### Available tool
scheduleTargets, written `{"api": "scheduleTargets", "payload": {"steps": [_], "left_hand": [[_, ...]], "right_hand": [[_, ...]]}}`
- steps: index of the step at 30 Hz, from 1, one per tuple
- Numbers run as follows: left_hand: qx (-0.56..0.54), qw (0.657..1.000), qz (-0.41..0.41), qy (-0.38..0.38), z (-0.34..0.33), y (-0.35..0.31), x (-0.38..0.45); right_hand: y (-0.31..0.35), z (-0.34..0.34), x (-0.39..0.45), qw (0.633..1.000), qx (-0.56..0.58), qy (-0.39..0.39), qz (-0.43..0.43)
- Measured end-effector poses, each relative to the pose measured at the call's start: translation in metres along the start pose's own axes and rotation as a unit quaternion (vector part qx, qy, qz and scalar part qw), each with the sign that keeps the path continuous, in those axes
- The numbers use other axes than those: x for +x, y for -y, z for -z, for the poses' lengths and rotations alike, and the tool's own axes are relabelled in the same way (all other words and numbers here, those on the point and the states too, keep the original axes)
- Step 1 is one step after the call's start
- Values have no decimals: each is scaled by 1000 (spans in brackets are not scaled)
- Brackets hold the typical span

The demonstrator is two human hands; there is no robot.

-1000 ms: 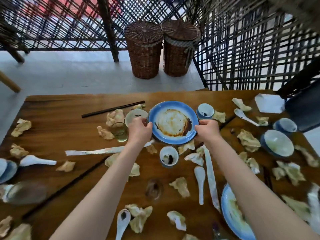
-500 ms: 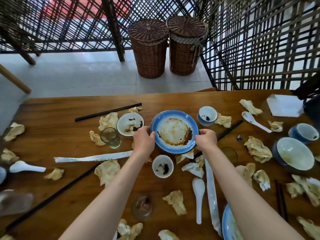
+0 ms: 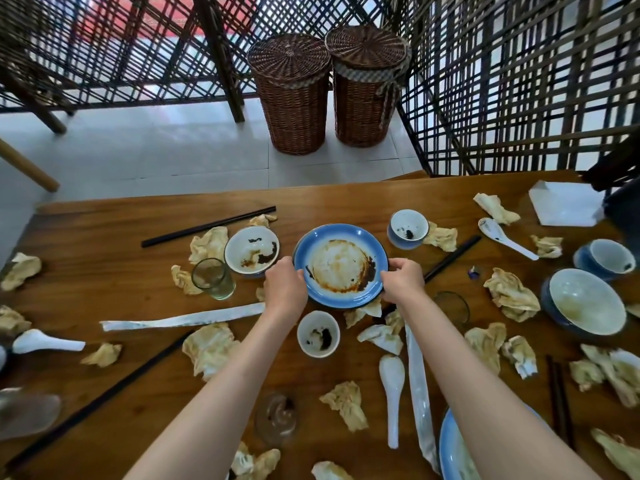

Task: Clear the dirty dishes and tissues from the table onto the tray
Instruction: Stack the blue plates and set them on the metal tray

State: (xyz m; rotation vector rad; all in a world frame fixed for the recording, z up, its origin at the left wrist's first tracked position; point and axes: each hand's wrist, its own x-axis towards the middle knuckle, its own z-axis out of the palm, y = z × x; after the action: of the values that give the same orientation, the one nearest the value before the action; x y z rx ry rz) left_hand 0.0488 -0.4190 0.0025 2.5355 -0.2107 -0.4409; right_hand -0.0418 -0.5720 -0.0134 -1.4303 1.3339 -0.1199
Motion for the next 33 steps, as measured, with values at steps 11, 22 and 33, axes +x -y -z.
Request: {"api": "scheduleTargets", "payload": {"steps": [11, 22, 33], "left_hand": [[-92, 991, 68, 70, -3, 1, 6], [-104, 992, -14, 65, 37, -18, -16], [-104, 991, -78, 43, 64, -39, -101]], "right_hand": [[-4, 0, 5, 999, -14, 49, 3], [15, 29, -35, 999, 21, 23, 25], [-4, 92, -117, 994, 86, -14, 62]]}}
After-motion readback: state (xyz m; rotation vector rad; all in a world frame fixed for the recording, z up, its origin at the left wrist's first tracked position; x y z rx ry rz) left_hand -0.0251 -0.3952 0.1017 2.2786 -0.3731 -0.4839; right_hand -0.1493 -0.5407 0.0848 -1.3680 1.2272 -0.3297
